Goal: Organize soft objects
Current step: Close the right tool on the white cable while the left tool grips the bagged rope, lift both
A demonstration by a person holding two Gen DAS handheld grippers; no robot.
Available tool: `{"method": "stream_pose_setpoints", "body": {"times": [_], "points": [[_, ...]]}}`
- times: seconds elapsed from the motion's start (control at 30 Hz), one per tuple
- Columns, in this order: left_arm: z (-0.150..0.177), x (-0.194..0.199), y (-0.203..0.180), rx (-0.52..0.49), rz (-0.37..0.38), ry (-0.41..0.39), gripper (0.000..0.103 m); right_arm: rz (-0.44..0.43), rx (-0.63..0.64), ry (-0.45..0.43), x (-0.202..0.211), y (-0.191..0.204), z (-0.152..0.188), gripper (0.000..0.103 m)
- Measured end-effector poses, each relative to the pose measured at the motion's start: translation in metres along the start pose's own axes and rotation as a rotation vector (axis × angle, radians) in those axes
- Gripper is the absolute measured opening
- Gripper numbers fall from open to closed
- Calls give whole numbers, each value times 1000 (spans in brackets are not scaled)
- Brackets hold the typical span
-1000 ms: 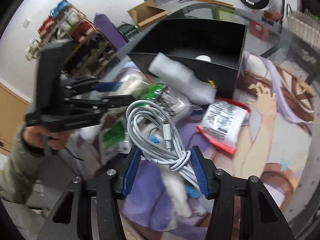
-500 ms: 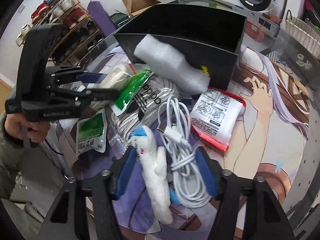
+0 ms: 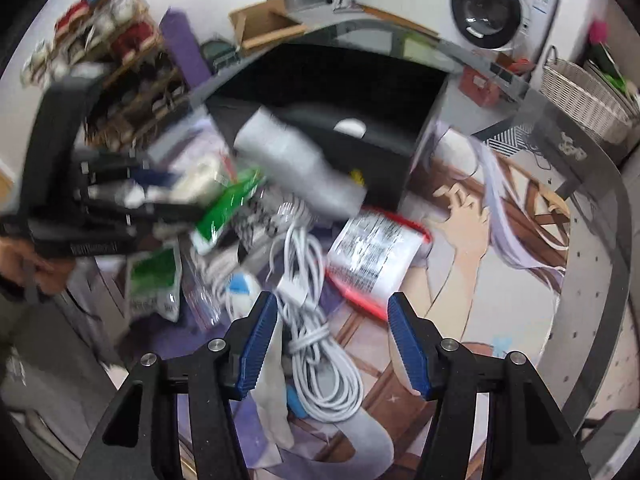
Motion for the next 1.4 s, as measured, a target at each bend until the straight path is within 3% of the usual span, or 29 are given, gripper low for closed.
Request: {"method": "stream_pose_setpoints", "body": {"times": [0.13, 0.27, 0.43, 0.5, 0.57, 0.73, 0.8, 0.83, 1.17, 1.4], "points": [[2, -1, -1, -8, -10, 8, 46, 44, 73, 43, -11, 8, 8, 60], [1, -1, 3, -21, -71, 2, 67, 47, 110, 56, -19, 17, 12, 54], [2, -4, 6, -9, -60, 2, 67, 51, 195, 56, -17, 39, 15, 49], [3, -4, 5, -20, -57, -6, 64, 52, 210, 68, -23, 45, 20, 48], [3, -3, 2, -34, -41, -10, 49, 61, 212, 76, -31, 46, 22, 47], [2, 2, -8, -77, -43, -41, 41, 45, 194, 74, -37, 44, 19, 38], [1, 5, -10, -86, -47, -55, 39, 58, 202, 90, -41, 42, 20, 22], [0, 5, -10, -89, -45, -57, 38, 53, 214, 91, -43, 43, 21, 21], [-4, 21, -9, -78, -15, -97, 37, 37, 218, 32, -27, 55, 15, 19], [-13, 52, -4, -54, 0, -214, 37, 56, 209, -132, 12, 59, -1, 19]]}}
Point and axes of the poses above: each gripper's, at about its wrist camera, not at the fingertips, and x roughly against the way its jaws point, y to its left, z to its underside, the point moved 8 cm from there along -x, roughly the way its jaws point, and after that the axes turned 13 degrees about -z, right-handed, at the moved point
